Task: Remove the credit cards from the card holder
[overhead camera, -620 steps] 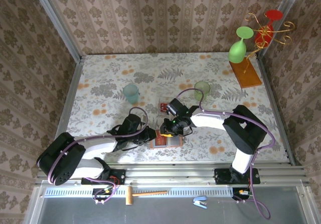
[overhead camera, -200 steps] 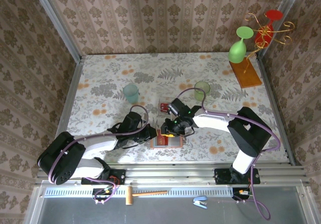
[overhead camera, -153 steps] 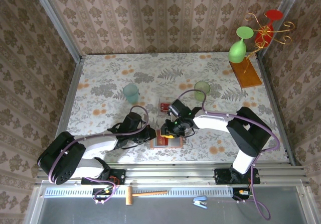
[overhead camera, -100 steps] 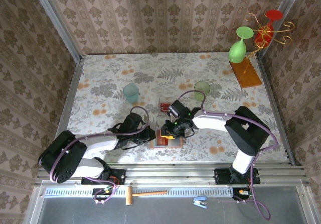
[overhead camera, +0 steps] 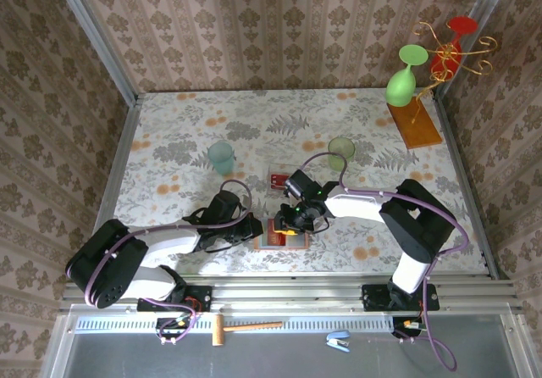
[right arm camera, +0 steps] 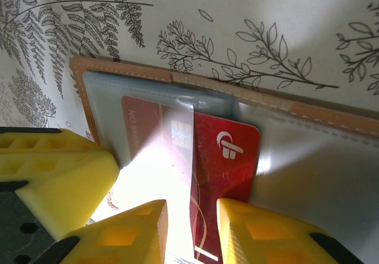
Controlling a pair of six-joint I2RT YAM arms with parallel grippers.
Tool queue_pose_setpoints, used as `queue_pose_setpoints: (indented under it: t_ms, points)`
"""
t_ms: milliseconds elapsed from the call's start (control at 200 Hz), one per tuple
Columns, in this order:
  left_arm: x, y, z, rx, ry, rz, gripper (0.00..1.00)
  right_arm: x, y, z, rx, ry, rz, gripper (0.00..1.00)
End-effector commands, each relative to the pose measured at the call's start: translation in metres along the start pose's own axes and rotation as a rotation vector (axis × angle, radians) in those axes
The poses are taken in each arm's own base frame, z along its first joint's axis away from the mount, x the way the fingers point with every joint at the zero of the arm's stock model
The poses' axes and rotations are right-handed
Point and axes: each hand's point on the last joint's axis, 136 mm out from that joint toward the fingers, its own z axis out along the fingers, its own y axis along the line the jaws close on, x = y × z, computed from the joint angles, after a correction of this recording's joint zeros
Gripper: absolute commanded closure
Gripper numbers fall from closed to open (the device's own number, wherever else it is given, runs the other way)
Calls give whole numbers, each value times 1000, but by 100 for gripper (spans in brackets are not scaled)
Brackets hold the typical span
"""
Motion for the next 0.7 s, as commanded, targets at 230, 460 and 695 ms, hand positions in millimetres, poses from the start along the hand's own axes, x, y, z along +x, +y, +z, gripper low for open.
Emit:
queue_pose_setpoints:
  t_ms: [230,460,695]
  points:
    - [-3,-15,-4,22,18,26,92,-8,7,-20,4,-60,-24,71]
    - [-3,-27,-4,43,36,45,92,-10,3,-26,-19,-77,3,71]
    - [3,-24,6,24,72,52,92,-9,-6,-22,-29,-63,37,71]
